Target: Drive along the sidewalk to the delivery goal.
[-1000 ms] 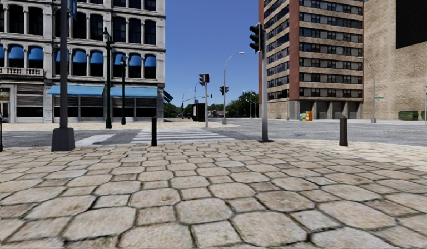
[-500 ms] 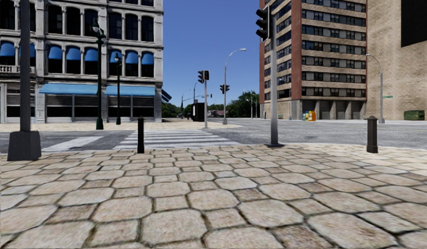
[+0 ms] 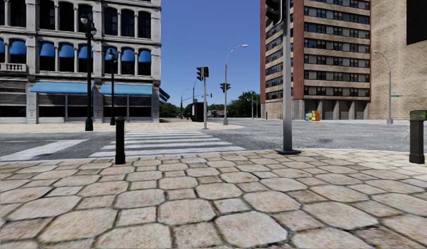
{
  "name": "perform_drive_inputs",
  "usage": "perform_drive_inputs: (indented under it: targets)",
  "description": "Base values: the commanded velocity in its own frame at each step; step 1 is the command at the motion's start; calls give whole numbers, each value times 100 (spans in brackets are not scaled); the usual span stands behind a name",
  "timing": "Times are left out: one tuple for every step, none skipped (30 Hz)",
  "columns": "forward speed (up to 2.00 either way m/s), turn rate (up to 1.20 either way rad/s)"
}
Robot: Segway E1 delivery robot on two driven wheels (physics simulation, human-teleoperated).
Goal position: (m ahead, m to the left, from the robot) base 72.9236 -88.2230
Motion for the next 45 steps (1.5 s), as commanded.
perform_drive_inputs:
  targets:
    - [200,0]
    - [200,0]
    - [200,0]
    - [200,0]
    - [200,0]
    - [200,0]
    - [200,0]
    - [200,0]
    - [200,0]
    - [200,0]
    - [200,0]
    - [200,0]
    - [200,0]
    - [200,0]
    - [200,0]
    - [200,0]
    - [200,0]
    - [200,0]
    - [200,0]
    - [200,0]
    - [200,21]
    - [200,30]
    - [200,30]
    - [200,33]
    - [200,33]
    - [200,33]
    - [200,33]
    - [200,33]
    - [200,25]
    - [200,25]
    - [200,8]
    - [200,1]
    - [200,0]
    - [200,0]
    - [200,0]
    - [200,0]
    - [200,8]
    - [200,27]
    - [200,33]
    - [200,35]
    - [200,35]
    - [200,36]
    - [200,39]
    - [200,46]
    - [200,49]
